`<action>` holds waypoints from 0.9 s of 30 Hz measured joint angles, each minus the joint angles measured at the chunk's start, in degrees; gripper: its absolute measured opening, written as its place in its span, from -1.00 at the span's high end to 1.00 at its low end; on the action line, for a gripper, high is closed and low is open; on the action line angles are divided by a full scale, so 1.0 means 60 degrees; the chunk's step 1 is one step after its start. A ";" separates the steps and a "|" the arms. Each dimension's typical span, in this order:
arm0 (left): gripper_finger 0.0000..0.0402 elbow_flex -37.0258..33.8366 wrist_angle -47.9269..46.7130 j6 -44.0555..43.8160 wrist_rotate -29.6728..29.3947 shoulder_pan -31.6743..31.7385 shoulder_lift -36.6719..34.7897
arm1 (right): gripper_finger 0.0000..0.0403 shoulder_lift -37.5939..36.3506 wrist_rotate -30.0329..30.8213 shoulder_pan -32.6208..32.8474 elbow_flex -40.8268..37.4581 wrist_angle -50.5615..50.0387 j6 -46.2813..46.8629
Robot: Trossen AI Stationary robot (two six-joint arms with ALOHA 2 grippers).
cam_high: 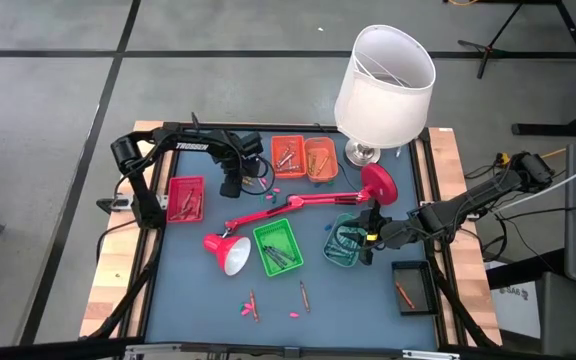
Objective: Sort crayons
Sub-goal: Put the yellow crayon into the light orange bin
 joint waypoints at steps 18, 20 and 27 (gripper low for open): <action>0.97 0.0004 -0.0010 -0.0011 0.0062 -0.0017 -0.0025 | 0.37 0.0000 0.0000 -0.0003 0.0000 0.0000 -0.0004; 0.96 0.0007 -0.0056 -0.0011 0.0008 -0.0083 -0.0032 | 0.37 0.0000 0.0000 -0.0002 0.0000 0.0000 -0.0004; 0.99 0.0040 -0.0746 -0.0036 0.0021 -0.0412 -0.0539 | 0.37 0.0000 0.0000 -0.0004 0.0000 -0.0004 -0.0004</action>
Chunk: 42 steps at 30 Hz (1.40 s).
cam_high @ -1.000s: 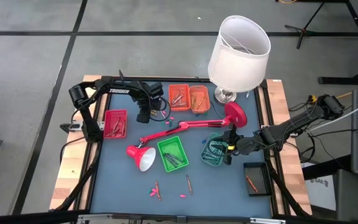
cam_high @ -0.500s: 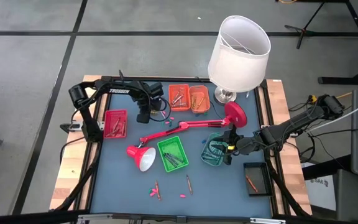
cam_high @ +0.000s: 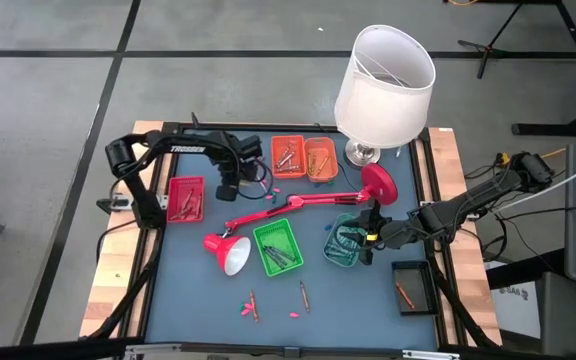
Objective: Sort crayons
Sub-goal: Put the yellow crayon into the light orange bin
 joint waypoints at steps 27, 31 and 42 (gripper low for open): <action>0.97 0.0948 1.0718 -0.7431 0.0993 -0.1430 0.0995 | 0.37 0.0000 0.0000 0.0004 0.0000 -0.0004 0.0004; 0.97 0.0944 1.1552 -0.7783 0.0530 -0.1549 0.1584 | 0.37 0.0000 0.0000 0.0004 0.0000 -0.0009 0.0000; 0.66 0.0944 1.1756 -0.7336 0.0526 -0.1441 0.1838 | 0.37 0.0000 0.0000 0.0004 0.0000 -0.0007 -0.0004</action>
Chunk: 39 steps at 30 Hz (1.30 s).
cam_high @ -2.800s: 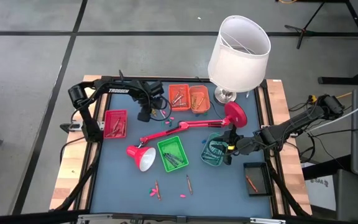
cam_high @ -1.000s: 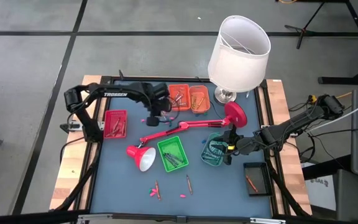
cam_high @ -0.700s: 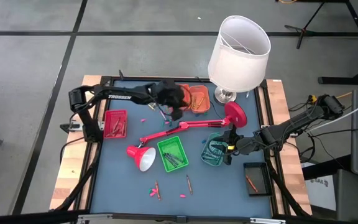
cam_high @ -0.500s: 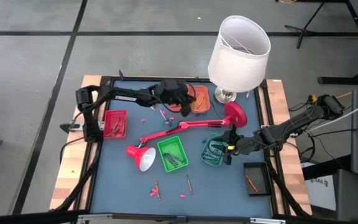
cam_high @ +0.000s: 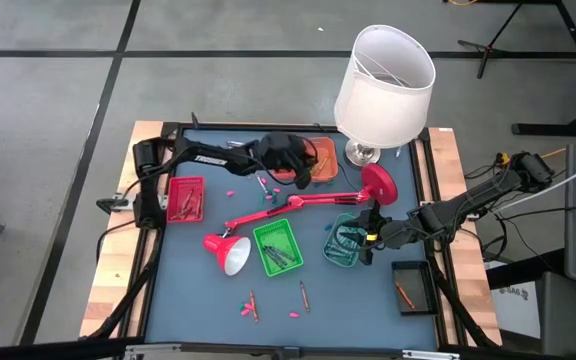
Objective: Sort crayons
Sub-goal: Put the yellow crayon into the light orange bin, then put the gray crayon into the orange bin
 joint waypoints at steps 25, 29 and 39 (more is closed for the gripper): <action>0.54 0.0011 -0.9342 0.4409 0.0018 0.1480 -0.3395 | 0.37 0.0000 0.0002 -0.0002 0.0000 0.0015 0.0011; 0.54 0.0000 -0.9983 0.5179 0.0029 0.1500 -0.3087 | 0.37 0.0000 0.0001 0.0000 0.0000 0.0020 0.0018; 0.54 0.0000 -1.0001 0.7086 0.0500 0.1341 -0.1876 | 0.37 0.0000 0.0000 0.0000 0.0000 0.0025 0.0029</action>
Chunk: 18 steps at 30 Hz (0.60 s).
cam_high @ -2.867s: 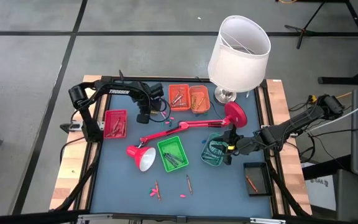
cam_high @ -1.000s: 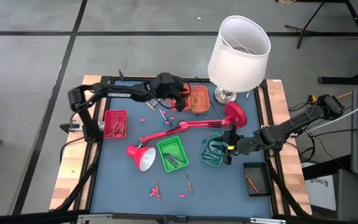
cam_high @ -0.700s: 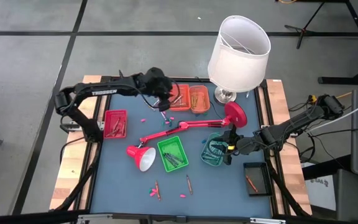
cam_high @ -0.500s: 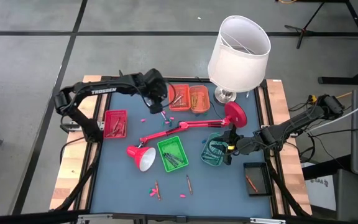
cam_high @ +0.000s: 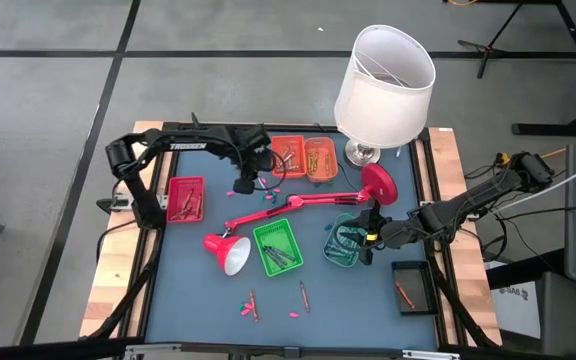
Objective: Sort crayons
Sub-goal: Put the gray crayon into the orange bin
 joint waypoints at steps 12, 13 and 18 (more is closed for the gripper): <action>0.54 0.0014 0.0286 0.0849 -0.0532 -0.0263 0.1264 | 0.37 0.0000 0.0000 0.0000 0.0000 -0.0010 0.0000; 0.54 0.0018 0.0335 0.0814 -0.0560 -0.0253 0.1276 | 0.37 0.0000 0.0000 -0.0001 0.0000 -0.0011 0.0000; 0.54 0.0018 0.0260 0.0784 -0.0605 -0.0256 0.1254 | 0.37 0.0000 0.0000 0.0000 0.0000 -0.0015 0.0000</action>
